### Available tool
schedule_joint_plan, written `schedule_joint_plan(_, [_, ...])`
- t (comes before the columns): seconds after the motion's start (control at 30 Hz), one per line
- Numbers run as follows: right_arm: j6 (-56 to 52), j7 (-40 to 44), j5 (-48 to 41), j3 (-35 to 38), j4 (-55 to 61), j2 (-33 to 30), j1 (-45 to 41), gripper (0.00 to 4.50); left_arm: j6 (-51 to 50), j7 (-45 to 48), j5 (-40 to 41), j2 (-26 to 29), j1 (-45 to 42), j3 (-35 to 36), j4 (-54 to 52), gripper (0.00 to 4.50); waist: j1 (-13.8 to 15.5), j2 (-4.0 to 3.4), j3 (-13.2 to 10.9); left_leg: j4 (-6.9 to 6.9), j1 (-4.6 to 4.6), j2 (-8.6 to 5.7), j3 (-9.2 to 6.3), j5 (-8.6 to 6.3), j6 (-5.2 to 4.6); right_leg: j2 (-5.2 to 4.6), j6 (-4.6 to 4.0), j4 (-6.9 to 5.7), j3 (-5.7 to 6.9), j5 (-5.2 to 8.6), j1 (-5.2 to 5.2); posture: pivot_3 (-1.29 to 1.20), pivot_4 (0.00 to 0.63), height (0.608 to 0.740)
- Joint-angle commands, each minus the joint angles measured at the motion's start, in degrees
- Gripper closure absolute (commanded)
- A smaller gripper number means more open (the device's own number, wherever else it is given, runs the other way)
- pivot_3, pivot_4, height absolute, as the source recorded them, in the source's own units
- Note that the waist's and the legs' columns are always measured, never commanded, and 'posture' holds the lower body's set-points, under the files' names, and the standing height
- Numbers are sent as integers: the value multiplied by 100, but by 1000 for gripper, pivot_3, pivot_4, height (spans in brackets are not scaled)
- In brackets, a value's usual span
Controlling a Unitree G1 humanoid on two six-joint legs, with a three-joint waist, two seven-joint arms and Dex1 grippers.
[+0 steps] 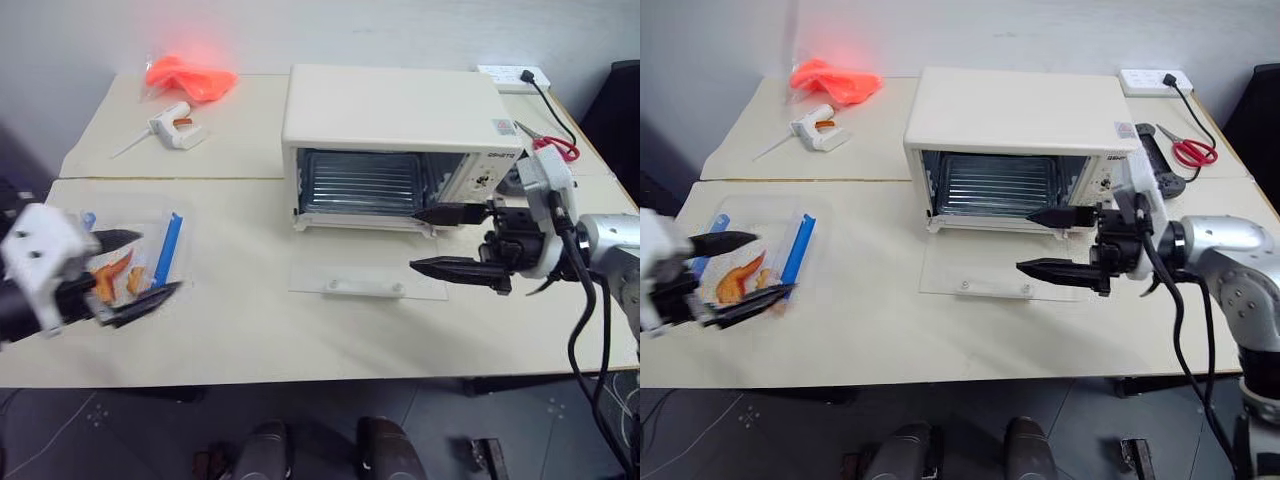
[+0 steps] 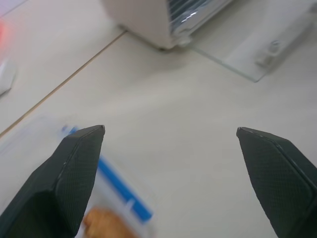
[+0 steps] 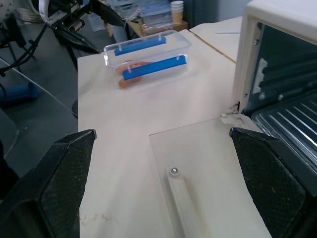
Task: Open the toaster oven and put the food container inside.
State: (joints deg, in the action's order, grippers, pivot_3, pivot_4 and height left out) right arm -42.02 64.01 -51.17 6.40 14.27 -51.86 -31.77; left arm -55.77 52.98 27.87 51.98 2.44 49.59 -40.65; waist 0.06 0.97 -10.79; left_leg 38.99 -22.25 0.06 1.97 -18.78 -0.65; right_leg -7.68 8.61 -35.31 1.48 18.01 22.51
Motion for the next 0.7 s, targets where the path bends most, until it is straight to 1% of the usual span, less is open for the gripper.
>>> schedule_joint_plan(0.03, [182,247,177,-114,-208,151,-311,0,-1709,-908,452,-676,-325,1134,-699,33,-8,-1,0,0,0,-2,-1,-1,0,-5,-1,0,0,-1,-2,0,150,740])
schedule_joint_plan(0.07, [190,288,211,-145,-258,184,-360,0,-2467,-1127,480,-1003,-703,1350,-973,33,-3,0,0,-1,0,-5,-3,-1,-2,-10,0,-1,-1,-3,-2,0,150,740])
schedule_joint_plan(0.1, [203,332,254,-178,-301,220,-402,0,-3083,-1435,405,-1548,-1048,1547,-1334,33,3,-1,0,1,0,-4,-8,-2,0,-10,-1,-1,3,-4,-3,0,150,740])
schedule_joint_plan(0.13, [218,368,298,-206,-335,252,-432,0,-3444,-1658,420,-2000,-1192,1685,-1635,33,2,-1,0,4,-2,-7,-14,-2,0,-9,-2,-5,11,-7,-5,0,150,740])
schedule_joint_plan(0.17, [227,403,340,-221,-361,283,-449,0,-3636,-1963,536,-2377,-1250,1809,-1828,33,-7,2,1,4,-2,-11,-14,-2,0,-10,0,-8,12,-8,-5,0,150,740])
schedule_joint_plan(0.2, [230,430,375,-225,-377,307,-457,0,-3673,-2196,685,-2587,-1241,1887,-1916,33,-11,9,5,4,-3,-11,-12,-3,1,-7,2,-23,12,-9,-6,0,150,740])
schedule_joint_plan(0.27, [227,478,421,-238,-419,344,-479,0,-3673,-3329,945,-3429,-1584,2143,-1935,33,-10,15,6,5,-4,-5,-15,-5,7,4,2,-29,17,-9,-6,0,150,740])
schedule_joint_plan(0.3, [224,496,434,-242,-435,355,-488,0,-3673,-3813,1136,-3710,-1725,2247,-1935,33,-9,15,6,7,-4,-4,-15,-4,9,5,2,-28,19,-9,-6,0,150,740])
schedule_joint_plan(0.33, [224,512,447,-244,-450,364,-494,0,-3673,-4254,1357,-3870,-1812,2314,-1935,33,-7,17,5,7,-4,-4,-14,-3,10,5,2,-27,18,-9,-6,0,150,740])
schedule_joint_plan(0.43, [236,561,508,-250,-464,369,-475,0,-3673,-5976,1657,-4314,-2564,2660,-1935,33,-5,24,2,11,-3,1,-14,3,18,11,3,-28,19,-9,-8,0,150,740])
schedule_joint_plan(0.5, [228,591,527,-224,-468,360,-463,0,-3673,-6978,1845,-4597,-2769,2761,-1935,33,0,23,3,12,1,-2,-13,5,20,11,3,-24,17,-9,-9,0,150,740])
schedule_joint_plan(0.6, [210,589,533,-183,-436,354,-431,0,-3673,-8061,1942,-4884,-3005,2695,-1935,33,-1,29,-1,9,0,-3,-9,3,19,11,4,-31,12,-10,-7,0,150,740])
schedule_joint_plan(0.7, [194,519,509,-119,-325,361,-309,0,-3673,-8888,1704,-5414,-3382,2504,-1935,33,28,31,-1,9,-1,-5,-8,1,21,12,4,-28,14,-10,-7,0,150,740])
